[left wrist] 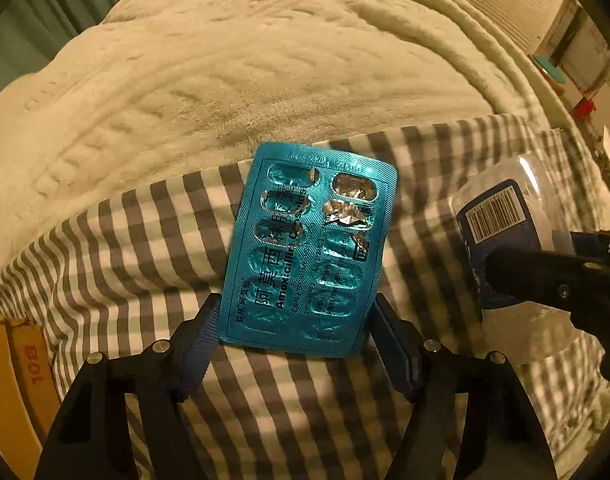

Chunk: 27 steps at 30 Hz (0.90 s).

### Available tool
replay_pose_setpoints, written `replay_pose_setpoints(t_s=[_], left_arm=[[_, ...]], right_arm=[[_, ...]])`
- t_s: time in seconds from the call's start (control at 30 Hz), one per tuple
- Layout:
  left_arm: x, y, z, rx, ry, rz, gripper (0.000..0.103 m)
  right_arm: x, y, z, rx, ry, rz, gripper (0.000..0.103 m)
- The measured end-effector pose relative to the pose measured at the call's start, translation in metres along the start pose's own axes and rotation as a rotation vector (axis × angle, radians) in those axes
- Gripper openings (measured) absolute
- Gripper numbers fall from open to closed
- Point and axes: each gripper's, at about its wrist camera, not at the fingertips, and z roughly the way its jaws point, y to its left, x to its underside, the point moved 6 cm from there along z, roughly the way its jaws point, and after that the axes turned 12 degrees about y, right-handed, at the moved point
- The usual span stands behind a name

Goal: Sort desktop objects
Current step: 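Grasp teal blister pack with left tool while right tool grasps clear floss-pick cup, then carry blister pack and cup over the box and open both tools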

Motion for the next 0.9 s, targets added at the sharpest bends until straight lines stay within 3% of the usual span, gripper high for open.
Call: replay_pose_setpoints(t_s=[0.2,0.33,0.47,0.67,0.8,0.9], left_arm=[[0.005,0.006,-0.044,-0.02,-0.048,-0.012,0.073],[0.012,0.023,-0.094,-0.019,-0.1,-0.069,0.074],[0.025,0.063,-0.144,-0.013,-0.156,-0.141,0.074],[0.093,0.124,-0.211,0.015,-0.195,-0.32,0.074],[0.151,0.179,-0.238,-0.023,-0.238,-0.428,0.074],[0.193,0.221,-0.241,-0.09,-0.224,-0.505,0.074]], right_arm=[[0.009,0.009,-0.033,0.052,-0.053,-0.056,0.062],[0.01,0.045,-0.069,0.074,-0.116,-0.137,0.062],[0.022,0.083,-0.103,0.081,-0.155,-0.203,0.062],[0.063,0.161,-0.153,0.025,-0.218,-0.302,0.062],[0.103,0.221,-0.168,-0.062,-0.239,-0.342,0.062],[0.129,0.268,-0.161,-0.099,-0.238,-0.388,0.062]])
